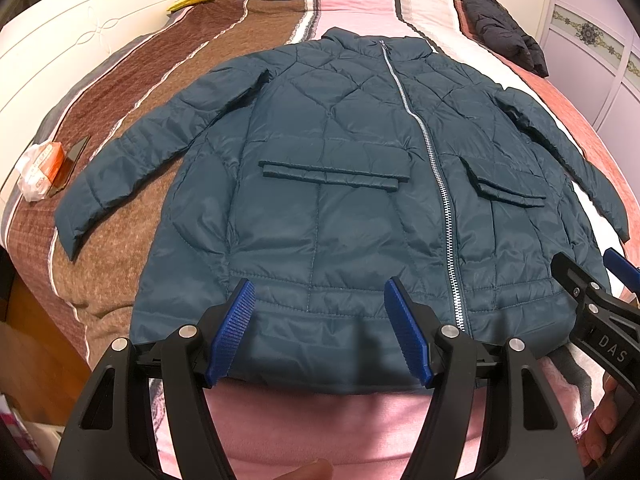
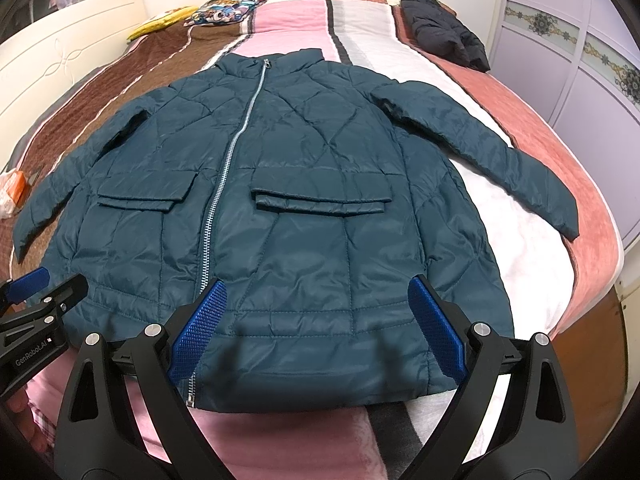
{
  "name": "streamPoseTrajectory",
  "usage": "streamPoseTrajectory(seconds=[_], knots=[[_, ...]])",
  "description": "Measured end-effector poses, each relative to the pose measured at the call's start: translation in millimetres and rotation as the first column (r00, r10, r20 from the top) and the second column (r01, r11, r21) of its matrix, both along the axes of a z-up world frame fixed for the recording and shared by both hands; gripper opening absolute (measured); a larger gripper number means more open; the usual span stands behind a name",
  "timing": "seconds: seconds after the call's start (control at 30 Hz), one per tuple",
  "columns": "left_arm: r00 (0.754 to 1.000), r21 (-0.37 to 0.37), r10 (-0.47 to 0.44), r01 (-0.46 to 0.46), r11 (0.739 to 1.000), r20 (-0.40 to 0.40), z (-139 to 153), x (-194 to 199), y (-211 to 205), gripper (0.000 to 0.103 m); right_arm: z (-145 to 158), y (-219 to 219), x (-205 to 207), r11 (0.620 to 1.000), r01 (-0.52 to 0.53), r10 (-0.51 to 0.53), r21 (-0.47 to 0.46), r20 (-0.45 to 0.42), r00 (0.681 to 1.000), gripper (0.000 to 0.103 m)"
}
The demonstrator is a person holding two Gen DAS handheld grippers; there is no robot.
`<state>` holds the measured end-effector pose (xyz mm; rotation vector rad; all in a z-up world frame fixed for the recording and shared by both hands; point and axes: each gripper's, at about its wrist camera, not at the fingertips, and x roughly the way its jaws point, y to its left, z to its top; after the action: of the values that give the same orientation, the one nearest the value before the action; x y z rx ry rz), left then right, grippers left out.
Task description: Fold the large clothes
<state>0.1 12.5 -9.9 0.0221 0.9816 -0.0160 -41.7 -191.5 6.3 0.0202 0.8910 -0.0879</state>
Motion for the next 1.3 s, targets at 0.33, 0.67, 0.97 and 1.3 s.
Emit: streamPoseTrajectory(seconds=[0.33, 0.67, 0.97, 1.3], knots=[[1.000, 0.001, 0.000, 0.000, 1.000, -0.001, 0, 0, -1, 0.066, 3, -3, 1, 1.000, 0.000, 0.000, 0.002, -0.001, 1.000, 0.092], [1.000, 0.001, 0.000, 0.000, 1.000, -0.002, 0, 0, 0, 0.066, 2, -4, 1, 1.000, 0.000, 0.000, 0.003, -0.003, 1.000, 0.092], [1.000, 0.001, 0.000, 0.000, 1.000, -0.004, 0, 1, -1, 0.066, -1, -7, -2, 1.000, 0.005, -0.005, 0.010, -0.007, 1.000, 0.092], [1.000, 0.003, -0.004, 0.004, 1.000, -0.016, -10, -5, 8, 0.066, 3, -43, 10, 0.992, 0.105, -0.106, 0.070, 0.005, 0.994, 0.092]])
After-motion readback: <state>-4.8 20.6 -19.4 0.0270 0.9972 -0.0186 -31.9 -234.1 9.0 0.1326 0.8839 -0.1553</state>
